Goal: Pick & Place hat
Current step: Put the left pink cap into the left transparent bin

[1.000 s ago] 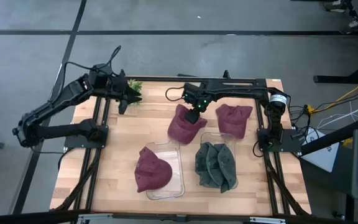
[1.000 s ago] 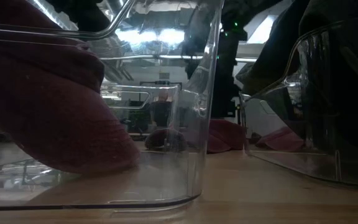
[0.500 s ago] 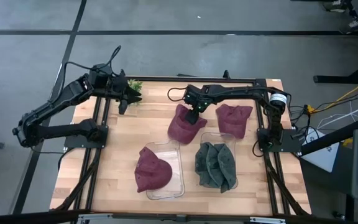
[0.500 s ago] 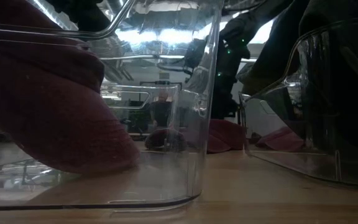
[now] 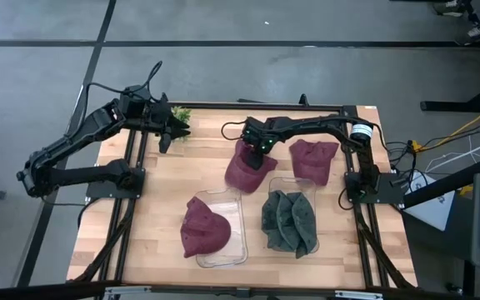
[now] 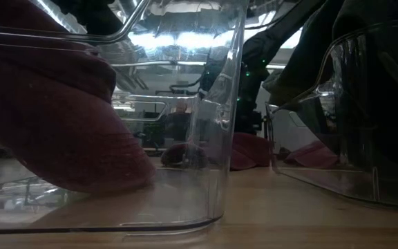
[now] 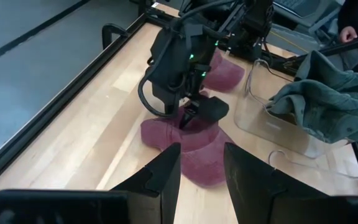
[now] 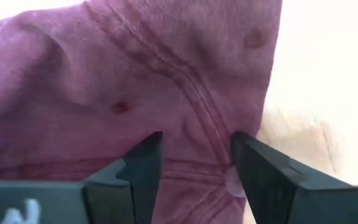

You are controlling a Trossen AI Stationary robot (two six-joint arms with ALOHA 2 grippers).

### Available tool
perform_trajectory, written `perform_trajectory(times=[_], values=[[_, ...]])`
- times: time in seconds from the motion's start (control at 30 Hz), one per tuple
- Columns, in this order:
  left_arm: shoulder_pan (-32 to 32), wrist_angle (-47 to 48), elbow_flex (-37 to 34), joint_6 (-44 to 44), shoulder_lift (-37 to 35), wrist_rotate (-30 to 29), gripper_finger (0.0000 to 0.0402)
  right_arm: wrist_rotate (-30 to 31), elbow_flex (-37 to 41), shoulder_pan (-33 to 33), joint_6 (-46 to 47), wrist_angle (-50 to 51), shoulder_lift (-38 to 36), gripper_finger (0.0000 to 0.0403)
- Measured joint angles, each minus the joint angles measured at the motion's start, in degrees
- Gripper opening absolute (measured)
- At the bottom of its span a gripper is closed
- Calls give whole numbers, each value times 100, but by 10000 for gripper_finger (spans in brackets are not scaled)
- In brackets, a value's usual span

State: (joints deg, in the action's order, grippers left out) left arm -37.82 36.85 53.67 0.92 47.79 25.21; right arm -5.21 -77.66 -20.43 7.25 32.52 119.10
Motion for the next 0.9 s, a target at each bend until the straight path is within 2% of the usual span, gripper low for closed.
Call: perform_trajectory(times=[0.3,0.43,0.67,0.9], values=[[0,1,0,83,0,0,116,32,8,-2,4,-18,55,187],[0,10,0,86,0,0,116,105,13,-4,112,-16,55,141],[0,21,0,56,0,0,116,99,21,-15,176,-20,62,17],[0,22,0,30,0,-1,115,162,-211,17,143,243,77,5]])
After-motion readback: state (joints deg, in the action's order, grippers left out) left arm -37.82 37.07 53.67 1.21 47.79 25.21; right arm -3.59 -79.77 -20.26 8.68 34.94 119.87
